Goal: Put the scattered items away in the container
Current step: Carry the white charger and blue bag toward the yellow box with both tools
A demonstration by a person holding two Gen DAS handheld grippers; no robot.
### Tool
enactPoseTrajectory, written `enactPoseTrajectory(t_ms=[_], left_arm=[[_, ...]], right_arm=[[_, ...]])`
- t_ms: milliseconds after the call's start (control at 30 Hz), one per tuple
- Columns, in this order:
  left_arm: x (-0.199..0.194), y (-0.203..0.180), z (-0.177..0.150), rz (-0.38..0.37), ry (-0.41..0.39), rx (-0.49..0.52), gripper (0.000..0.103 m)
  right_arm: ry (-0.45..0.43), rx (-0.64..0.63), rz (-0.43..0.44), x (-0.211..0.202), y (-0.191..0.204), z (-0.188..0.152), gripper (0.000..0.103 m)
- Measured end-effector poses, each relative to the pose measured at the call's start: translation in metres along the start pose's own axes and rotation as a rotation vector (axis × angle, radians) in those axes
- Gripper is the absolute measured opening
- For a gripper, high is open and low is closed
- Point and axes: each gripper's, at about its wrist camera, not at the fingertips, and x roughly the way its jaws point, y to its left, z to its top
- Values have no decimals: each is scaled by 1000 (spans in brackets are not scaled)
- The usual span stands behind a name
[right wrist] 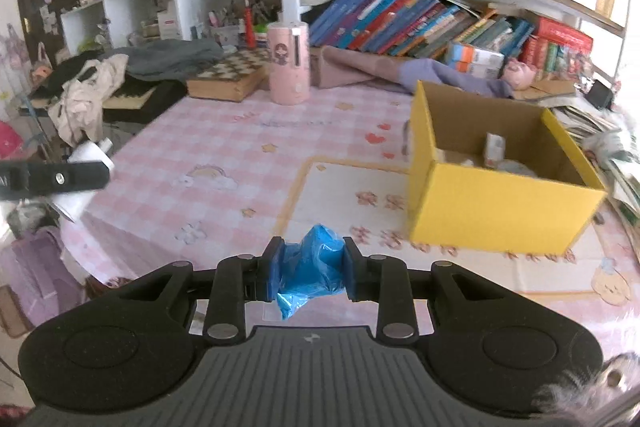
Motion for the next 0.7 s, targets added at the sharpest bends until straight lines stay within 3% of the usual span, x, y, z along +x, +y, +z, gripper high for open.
enactPoseTrajectory(t_ms=[333, 700], left_arm=[[14, -30, -14, -71, 75, 55, 41], [18, -48, -19, -95, 96, 83, 41]], right_arm=[[64, 113, -52, -11, -25, -28, 28], [71, 151, -78, -22, -38, -38, 28]])
